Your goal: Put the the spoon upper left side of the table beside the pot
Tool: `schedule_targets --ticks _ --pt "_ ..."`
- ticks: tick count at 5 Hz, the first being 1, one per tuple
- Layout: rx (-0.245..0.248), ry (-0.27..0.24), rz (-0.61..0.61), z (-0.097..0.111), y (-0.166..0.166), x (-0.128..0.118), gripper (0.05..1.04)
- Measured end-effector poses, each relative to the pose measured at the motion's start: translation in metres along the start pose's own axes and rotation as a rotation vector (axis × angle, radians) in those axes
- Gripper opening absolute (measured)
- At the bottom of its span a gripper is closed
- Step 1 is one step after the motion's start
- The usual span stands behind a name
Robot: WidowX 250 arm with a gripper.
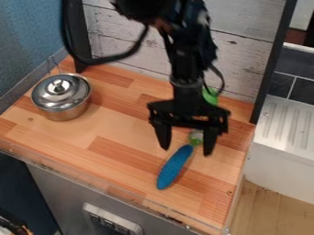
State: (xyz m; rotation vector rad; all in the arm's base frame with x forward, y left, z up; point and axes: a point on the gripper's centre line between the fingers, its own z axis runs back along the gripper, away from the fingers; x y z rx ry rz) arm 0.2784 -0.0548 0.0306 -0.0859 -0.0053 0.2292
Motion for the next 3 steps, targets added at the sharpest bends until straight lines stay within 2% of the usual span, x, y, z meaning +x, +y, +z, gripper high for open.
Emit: schedule_targets --ticks 1,2,3 --pt "0.049 0.021 -0.035 -0.018 0.004 -0.006 1.001" --pt "0.117 0.009 -0.029 -0.026 0.009 -0.011 1.001" --pt "0.150 0.004 -0.015 -0.027 0.014 -0.012 0.948"
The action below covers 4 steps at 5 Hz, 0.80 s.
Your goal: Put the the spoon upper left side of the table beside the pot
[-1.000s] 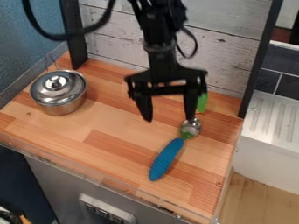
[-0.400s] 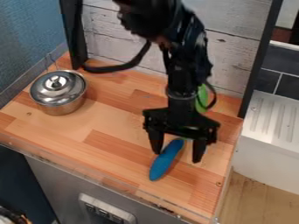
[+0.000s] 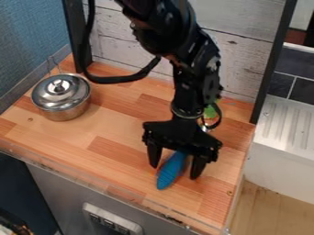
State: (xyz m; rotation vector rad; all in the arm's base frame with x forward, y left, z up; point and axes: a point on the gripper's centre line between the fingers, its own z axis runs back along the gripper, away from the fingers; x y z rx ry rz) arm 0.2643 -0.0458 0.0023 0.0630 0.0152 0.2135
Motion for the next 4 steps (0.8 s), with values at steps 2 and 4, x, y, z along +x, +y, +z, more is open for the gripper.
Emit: schedule_targets --ticks 2,4 --pt "-0.043 0.027 -0.017 -0.0079 -0.0021 0.0008 0.472" --pt "-0.133 0.043 0.030 0.0000 -0.0024 -0.0056 0.463"
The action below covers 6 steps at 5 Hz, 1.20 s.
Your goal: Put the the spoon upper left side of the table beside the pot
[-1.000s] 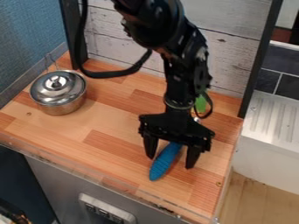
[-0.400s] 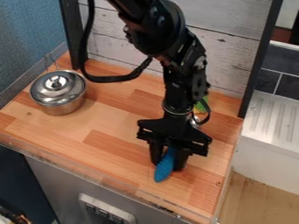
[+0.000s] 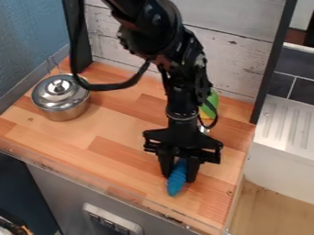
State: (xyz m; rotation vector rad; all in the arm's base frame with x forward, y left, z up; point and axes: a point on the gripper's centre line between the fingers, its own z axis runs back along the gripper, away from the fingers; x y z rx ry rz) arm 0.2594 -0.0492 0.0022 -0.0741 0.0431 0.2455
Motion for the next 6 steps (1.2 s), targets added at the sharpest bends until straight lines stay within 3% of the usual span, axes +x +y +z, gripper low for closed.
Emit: schedule_targets --ticks 2,3,4,5,6 --pt "-0.129 -0.126 0.207 0.059 0.019 0.011 0.462" --pt "-0.188 -0.157 0.398 0.071 0.035 0.021 0.462" --pt "-0.212 -0.215 0.646 0.081 0.046 0.038 0.462" --pt "-0.201 -0.281 0.860 0.088 0.056 0.060 0.462" --pt "-0.186 -0.282 0.992 0.078 0.062 0.083 0.462"
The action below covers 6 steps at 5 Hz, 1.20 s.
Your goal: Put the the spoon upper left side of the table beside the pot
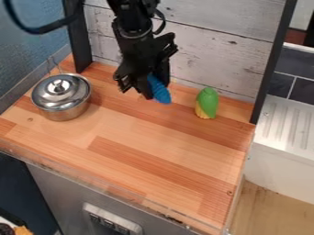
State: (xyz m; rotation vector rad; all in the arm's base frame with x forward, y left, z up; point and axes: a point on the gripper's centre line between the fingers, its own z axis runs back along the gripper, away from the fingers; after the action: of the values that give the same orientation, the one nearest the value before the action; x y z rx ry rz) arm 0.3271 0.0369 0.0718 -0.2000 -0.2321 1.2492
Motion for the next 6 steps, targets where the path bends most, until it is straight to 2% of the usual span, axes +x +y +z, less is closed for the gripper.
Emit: schedule_targets --ticks 2,3,5,6 --pt "0.045 -0.062 0.222 -0.035 -0.009 0.024 0.462" --pt "0.047 -0.073 0.289 -0.046 -0.010 0.039 0.462" --pt "0.072 -0.064 0.354 -0.070 -0.011 0.055 0.462" --pt "0.088 -0.030 0.365 -0.080 -0.012 0.057 0.531"
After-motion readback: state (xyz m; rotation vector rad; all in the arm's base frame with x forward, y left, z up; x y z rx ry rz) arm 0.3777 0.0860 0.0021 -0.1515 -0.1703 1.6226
